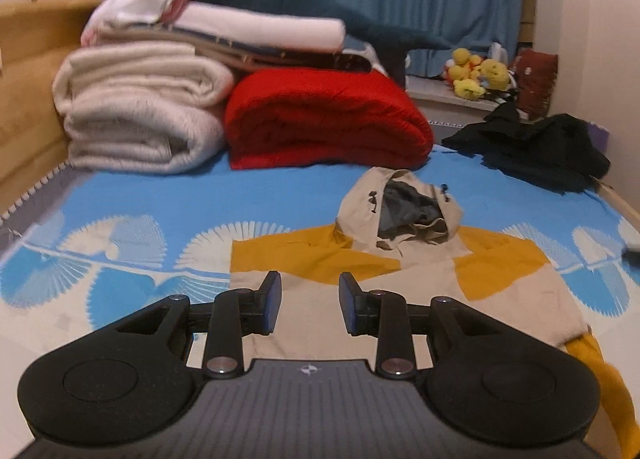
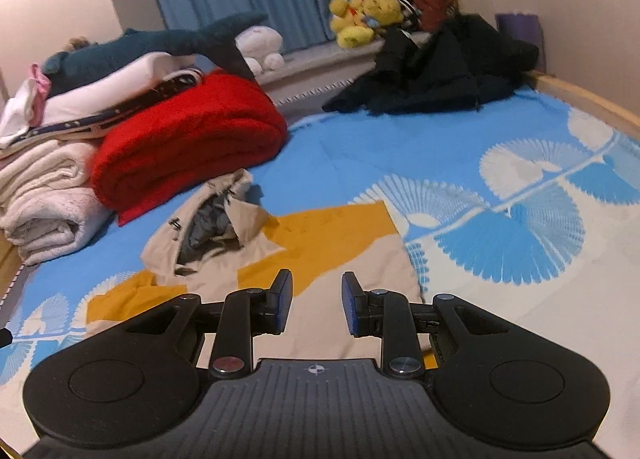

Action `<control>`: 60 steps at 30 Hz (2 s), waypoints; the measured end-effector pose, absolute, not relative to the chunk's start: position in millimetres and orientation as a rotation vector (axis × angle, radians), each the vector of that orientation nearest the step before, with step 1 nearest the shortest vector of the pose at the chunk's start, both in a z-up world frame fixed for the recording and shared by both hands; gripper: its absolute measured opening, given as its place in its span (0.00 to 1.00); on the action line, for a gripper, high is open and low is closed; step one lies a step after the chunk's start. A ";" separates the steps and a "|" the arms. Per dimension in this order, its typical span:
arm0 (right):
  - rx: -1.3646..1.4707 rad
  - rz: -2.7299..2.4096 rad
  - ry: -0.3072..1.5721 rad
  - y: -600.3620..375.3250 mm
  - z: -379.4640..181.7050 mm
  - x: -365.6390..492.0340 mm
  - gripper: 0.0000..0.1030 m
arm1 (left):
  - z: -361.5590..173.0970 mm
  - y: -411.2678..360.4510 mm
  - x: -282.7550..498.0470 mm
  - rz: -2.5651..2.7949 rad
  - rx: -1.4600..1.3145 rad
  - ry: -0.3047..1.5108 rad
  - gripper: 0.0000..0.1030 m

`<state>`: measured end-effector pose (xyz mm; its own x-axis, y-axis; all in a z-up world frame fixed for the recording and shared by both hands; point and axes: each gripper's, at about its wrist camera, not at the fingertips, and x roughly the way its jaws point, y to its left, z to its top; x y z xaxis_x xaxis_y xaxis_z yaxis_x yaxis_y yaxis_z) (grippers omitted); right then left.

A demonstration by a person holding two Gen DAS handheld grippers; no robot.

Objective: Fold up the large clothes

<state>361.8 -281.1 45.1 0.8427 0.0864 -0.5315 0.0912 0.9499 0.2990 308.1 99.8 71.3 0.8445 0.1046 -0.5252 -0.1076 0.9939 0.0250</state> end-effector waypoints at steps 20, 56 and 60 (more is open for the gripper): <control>0.377 0.041 0.408 -348.0 84.9 303.9 0.27 | 244.0 -26.1 112.7 0.100 -0.045 0.464 0.47; 0.394 -0.058 0.697 -329.3 10.1 399.7 0.15 | -43.0 -25.2 779.3 0.109 0.067 0.695 0.74; 0.380 -0.073 0.752 -323.1 -3.1 406.1 0.15 | -65.8 -20.0 821.6 0.147 0.060 0.758 0.81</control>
<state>406.1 -323.1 -3.1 0.7310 0.0699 -0.6788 0.1991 0.9296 0.3101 821.6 -20.0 -65.8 0.7163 0.1541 -0.6806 -0.1106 0.9881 0.1073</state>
